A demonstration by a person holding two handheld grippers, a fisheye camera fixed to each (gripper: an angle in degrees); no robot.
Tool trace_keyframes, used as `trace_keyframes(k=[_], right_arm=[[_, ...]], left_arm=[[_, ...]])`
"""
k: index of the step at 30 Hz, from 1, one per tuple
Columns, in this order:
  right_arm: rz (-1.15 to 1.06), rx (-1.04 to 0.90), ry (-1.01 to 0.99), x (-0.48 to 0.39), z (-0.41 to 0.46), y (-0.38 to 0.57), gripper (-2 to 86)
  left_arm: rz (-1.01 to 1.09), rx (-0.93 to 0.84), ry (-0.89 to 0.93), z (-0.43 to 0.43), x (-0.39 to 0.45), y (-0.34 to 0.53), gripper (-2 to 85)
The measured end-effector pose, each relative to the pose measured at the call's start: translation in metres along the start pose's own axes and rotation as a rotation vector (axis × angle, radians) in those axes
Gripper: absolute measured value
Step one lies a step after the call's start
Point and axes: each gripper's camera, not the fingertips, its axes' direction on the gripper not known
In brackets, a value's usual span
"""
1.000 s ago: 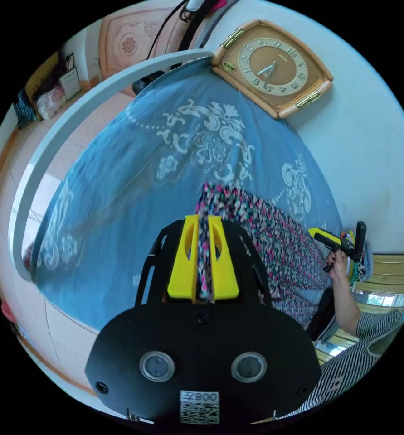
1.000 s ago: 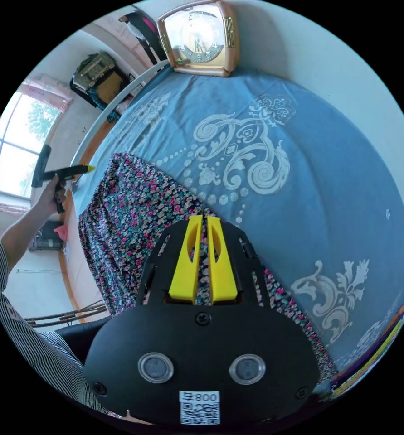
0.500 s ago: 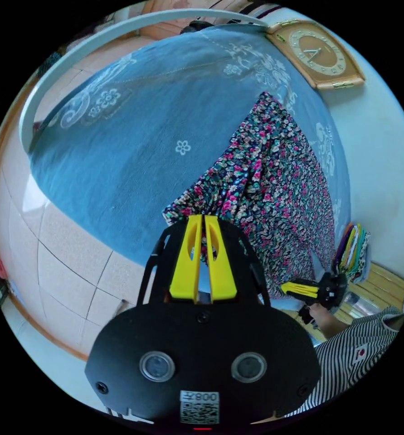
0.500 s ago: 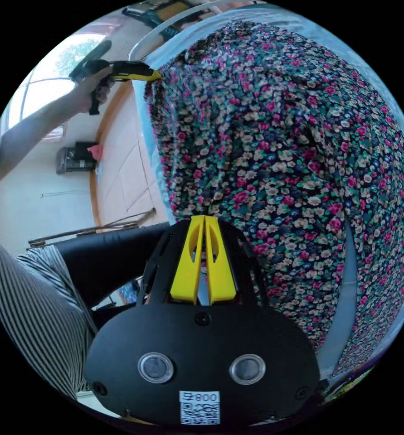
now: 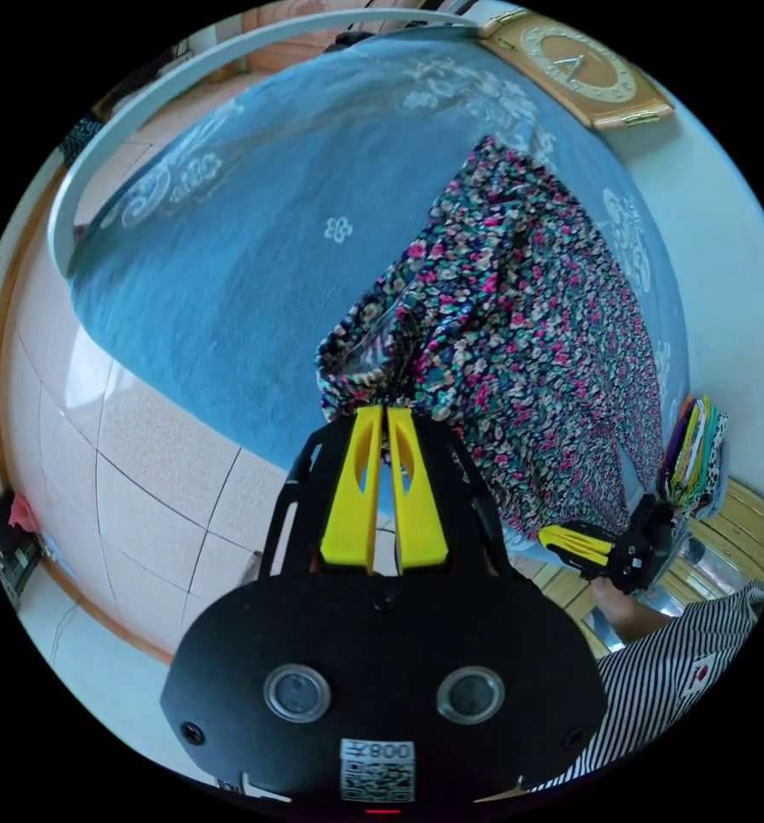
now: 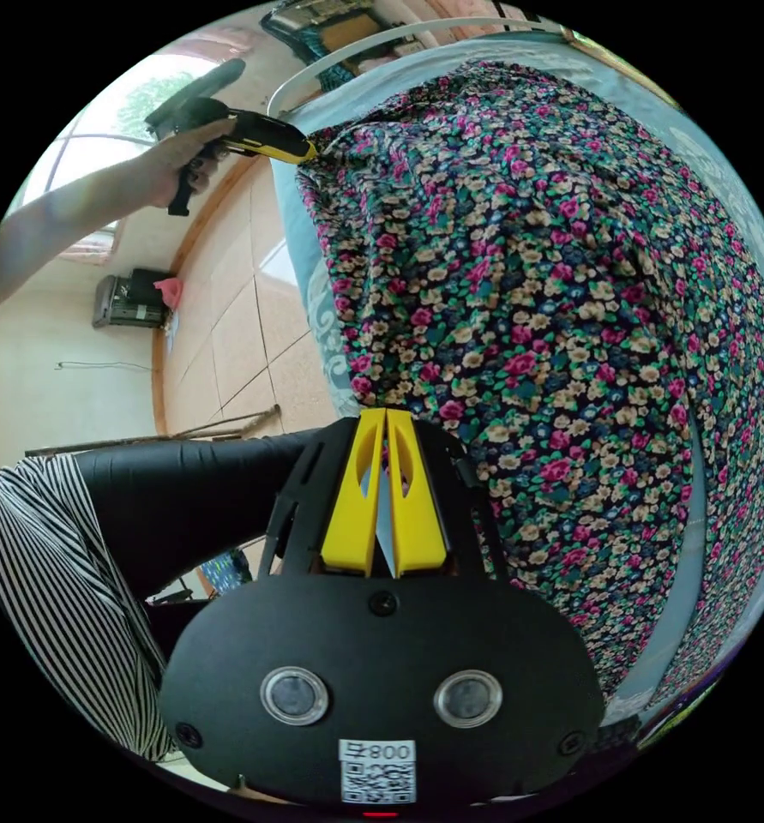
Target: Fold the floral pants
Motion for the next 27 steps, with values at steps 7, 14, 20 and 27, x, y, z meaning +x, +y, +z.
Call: trace_keyframes(k=[7,14,20,27], right_arm=[[0.034,-0.051,-0.07,0.018,-0.019,-0.006,0.3],[0.155,0.186,-0.038,0.1,-0.117,-0.006,0.1],[0.163,0.277,-0.138,0.149,-0.148,-0.02,0.1],[-0.003,0.029,-0.308,0.081,-0.041,-0.054,0.1]], left_arm=[[0.017,0.168,0.032,-0.043,0.017,-0.016,2.1],[0.215,0.22,0.006,-0.072,0.072,-0.07,3.7],[0.248,0.124,-0.03,-0.063,0.095,-0.074,3.9],[0.167,-0.037,-0.139,-0.019,0.095,-0.069,1.2]])
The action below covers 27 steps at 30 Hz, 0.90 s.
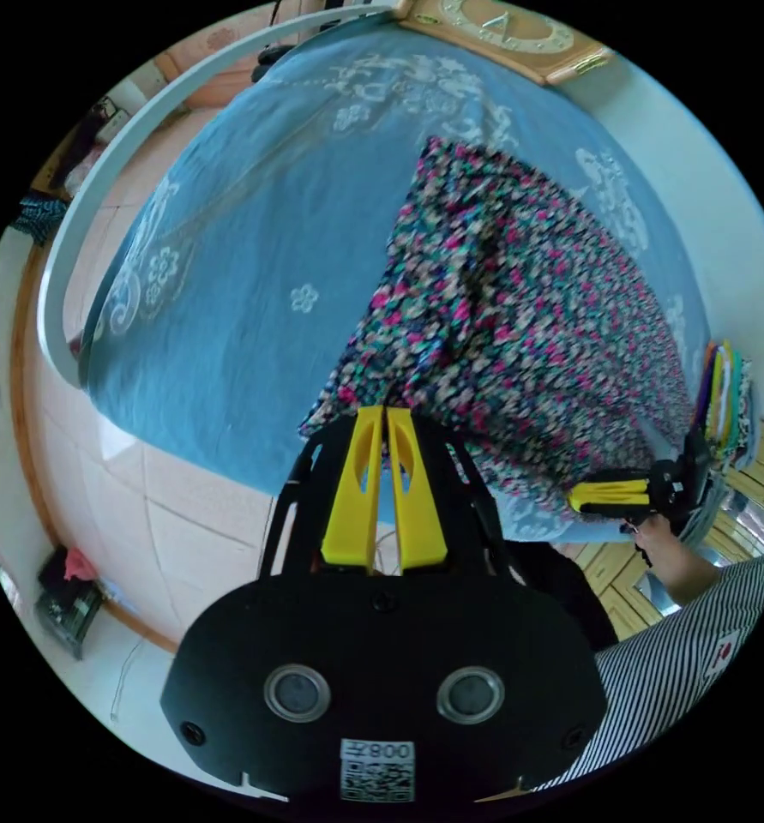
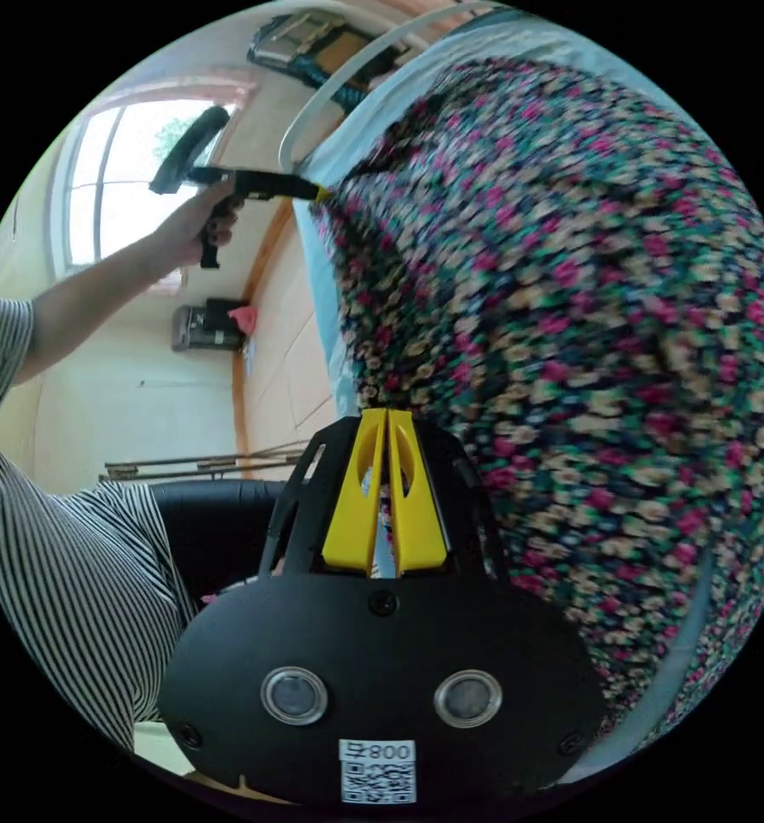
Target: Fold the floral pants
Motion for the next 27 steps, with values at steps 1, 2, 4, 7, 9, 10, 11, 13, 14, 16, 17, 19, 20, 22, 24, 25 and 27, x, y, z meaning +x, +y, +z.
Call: trace_keyframes(k=[1,2,4,7,9,10,11,13,14,16,17,19,20,22,24,25,27], right_arm=[[-0.017,-0.035,0.011,-0.007,0.018,0.001,0.1],[-0.033,-0.007,0.007,-0.011,0.02,0.004,0.1],[-0.021,0.004,0.026,-0.015,0.018,0.005,0.2],[-0.025,0.007,0.042,-0.018,0.005,0.001,0.1],[-0.021,0.034,0.049,-0.019,-0.008,0.001,0.2],[-0.01,0.055,0.065,-0.019,-0.019,0.001,0.2],[-0.003,0.072,0.075,-0.019,-0.026,0.001,0.2],[0.037,0.165,0.14,-0.009,-0.064,0.002,0.3],[0.048,0.193,0.16,-0.005,-0.075,0.002,0.4],[0.098,0.285,0.266,0.02,-0.121,-0.001,0.7],[0.113,0.301,0.295,0.028,-0.132,-0.002,0.8],[0.141,0.335,0.422,0.053,-0.17,-0.012,1.7],[0.141,0.343,0.455,0.057,-0.179,-0.015,2.0],[0.143,0.341,0.564,0.073,-0.206,-0.03,4.0],[0.129,0.315,0.618,0.081,-0.218,-0.043,5.0],[0.123,0.284,0.645,0.087,-0.221,-0.051,5.4],[0.113,0.248,0.679,0.093,-0.223,-0.062,6.0]], left_arm=[[-0.024,-0.032,-0.01,0.007,-0.002,0.001,0.9],[-0.04,-0.039,-0.006,0.009,-0.003,0.002,0.8],[-0.098,-0.016,0.059,0.007,-0.007,0.003,0.6],[-0.152,0.062,0.129,-0.008,-0.002,-0.002,0.8],[-0.152,0.117,0.157,-0.019,0.007,-0.009,1.1],[-0.134,0.154,0.18,-0.026,0.016,-0.017,1.4],[-0.119,0.173,0.191,-0.029,0.022,-0.022,1.8],[-0.017,0.225,0.218,-0.041,0.052,-0.051,3.2],[0.014,0.23,0.22,-0.043,0.061,-0.06,3.6],[0.147,0.237,0.211,-0.047,0.099,-0.098,5.2],[0.18,0.235,0.203,-0.048,0.109,-0.108,5.6],[0.297,0.238,0.142,-0.053,0.148,-0.144,6.8],[0.326,0.238,0.123,-0.055,0.158,-0.152,7.0],[0.416,0.214,0.023,-0.057,0.193,-0.182,7.5],[0.476,0.201,-0.049,-0.059,0.216,-0.199,7.8],[0.507,0.181,-0.083,-0.058,0.23,-0.21,7.9],[0.548,0.147,-0.127,-0.054,0.249,-0.224,8.0]])
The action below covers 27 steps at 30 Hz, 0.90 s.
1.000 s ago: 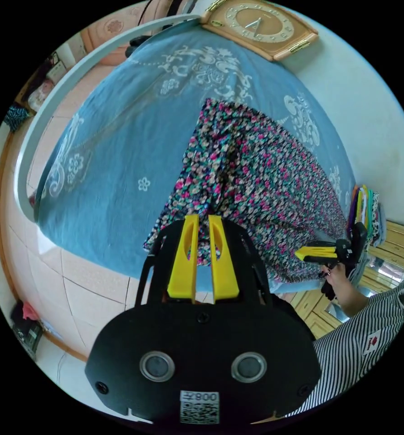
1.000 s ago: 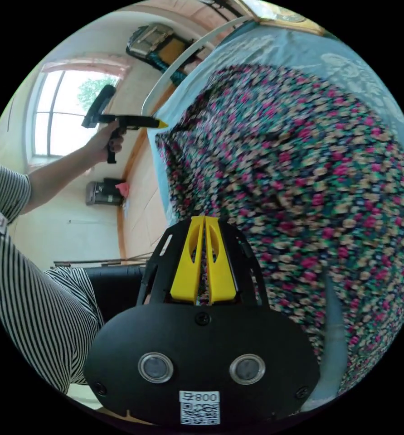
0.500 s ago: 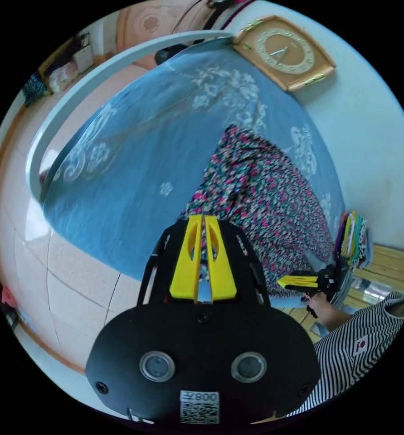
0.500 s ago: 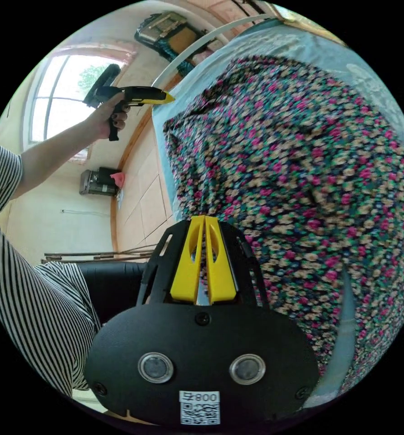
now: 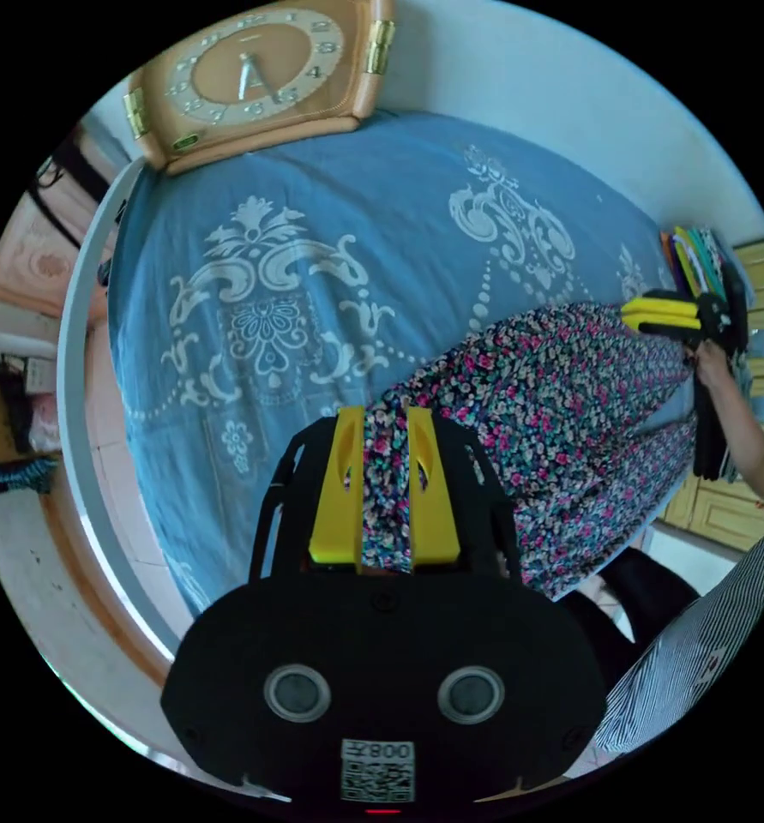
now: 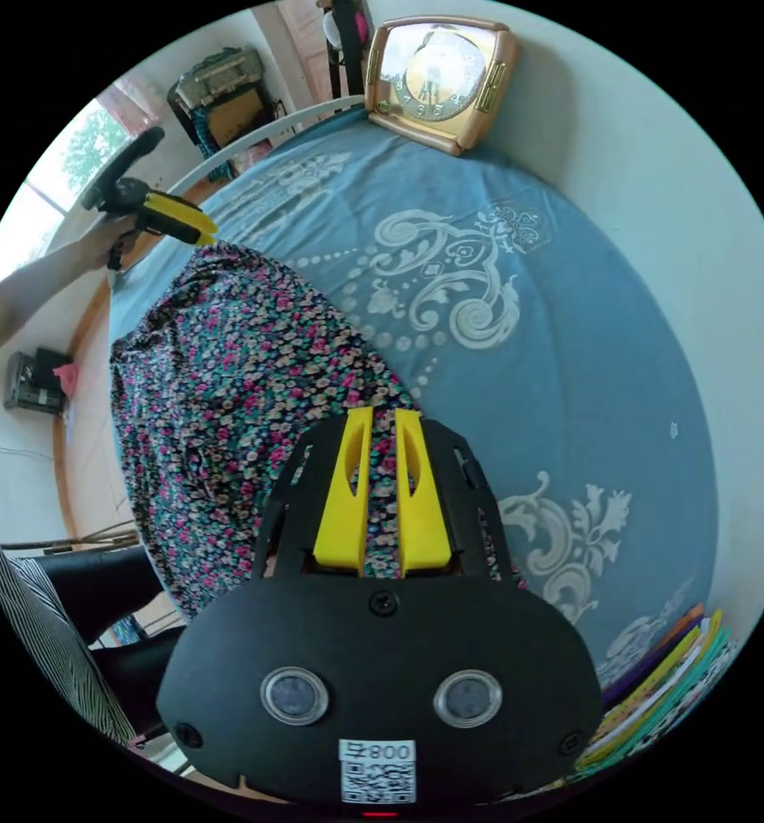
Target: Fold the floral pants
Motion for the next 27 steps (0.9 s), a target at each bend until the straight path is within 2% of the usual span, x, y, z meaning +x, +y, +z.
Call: trace_keyframes(k=[5,15,19,27], right_arm=[[-0.028,-0.083,0.046,0.004,0.019,-0.021,7.1],[-0.085,-0.181,0.051,-0.009,0.043,-0.055,6.6],[-0.082,-0.213,0.056,-0.012,0.043,-0.064,4.6],[-0.061,-0.252,0.028,-0.011,0.034,-0.068,0.6]], left_arm=[[0.133,-0.198,-0.151,0.035,0.031,-0.041,8.2],[0.132,-0.217,-0.095,0.038,0.063,-0.078,6.2],[0.143,-0.229,-0.155,0.038,0.084,-0.083,2.0],[0.124,-0.17,-0.233,0.017,0.114,-0.073,0.6]])
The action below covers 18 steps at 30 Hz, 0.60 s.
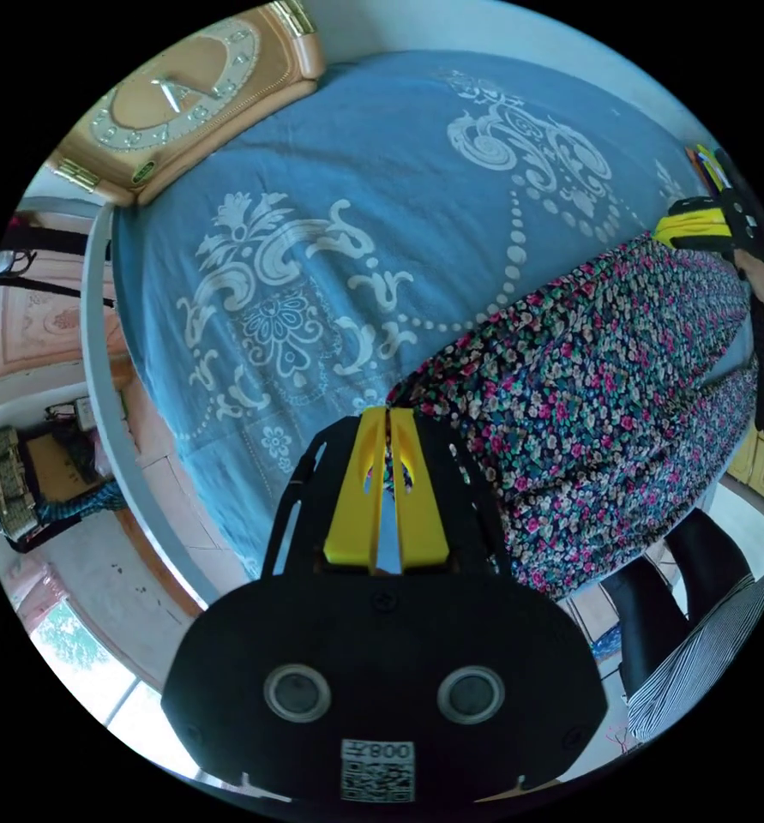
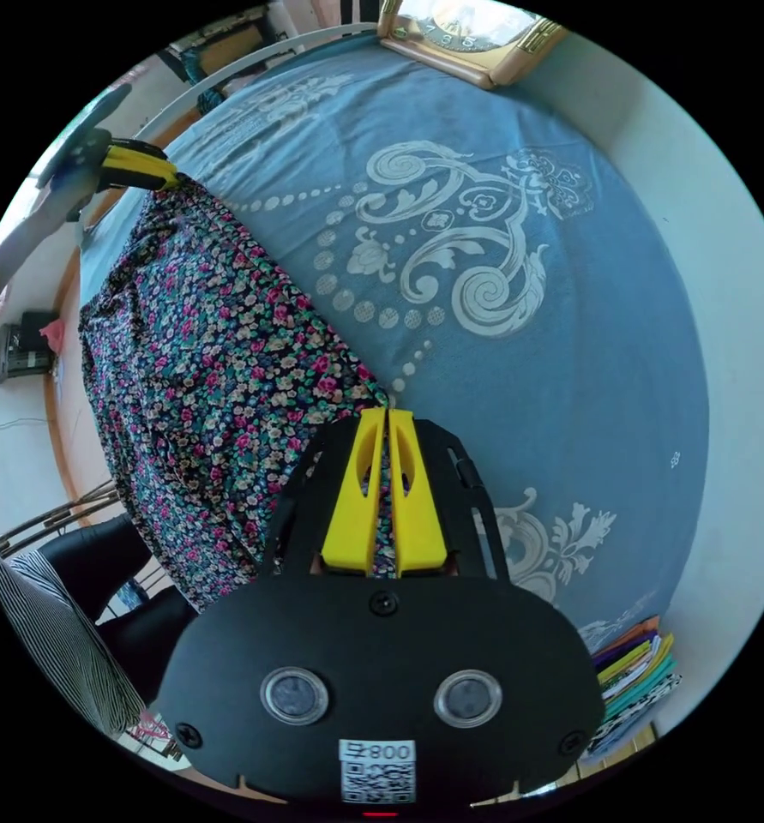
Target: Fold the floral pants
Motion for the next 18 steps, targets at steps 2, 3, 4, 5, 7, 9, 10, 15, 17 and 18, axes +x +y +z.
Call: trace_keyframes(k=[2,3,4,5,7,9,10,15,17,18], right_arm=[[0.009,0.031,-0.006,-0.001,-0.011,0.009,0.4],[0.014,0.054,-0.002,-0.004,-0.019,0.017,0.4],[0.022,0.08,-0.004,-0.009,-0.029,0.027,0.3],[0.025,0.096,-0.009,-0.011,-0.034,0.032,0.3],[0.04,0.161,-0.003,-0.025,-0.054,0.06,0.3],[0.056,0.201,-0.031,-0.035,-0.068,0.082,0.3],[0.06,0.227,-0.059,-0.045,-0.075,0.097,0.3],[0.031,0.226,-0.153,-0.094,-0.081,0.15,0.3],[0.011,0.195,-0.193,-0.113,-0.075,0.165,0.3],[0.002,0.173,-0.214,-0.124,-0.069,0.173,0.3]], left_arm=[[-0.02,0.03,0.011,-0.01,0.002,0.008,0.5],[-0.036,0.055,0.015,-0.016,0.003,0.016,0.5],[-0.054,0.083,0.022,-0.023,0.005,0.024,0.5],[-0.061,0.099,0.028,-0.026,0.007,0.029,0.5],[-0.082,0.151,0.043,-0.039,0.015,0.052,0.4],[-0.091,0.175,0.056,-0.046,0.024,0.072,0.4],[-0.093,0.181,0.065,-0.049,0.03,0.085,0.4],[-0.129,0.145,0.109,-0.049,0.055,0.143,0.4],[-0.148,0.112,0.127,-0.043,0.063,0.164,0.4],[-0.157,0.079,0.15,-0.036,0.069,0.176,0.4]])
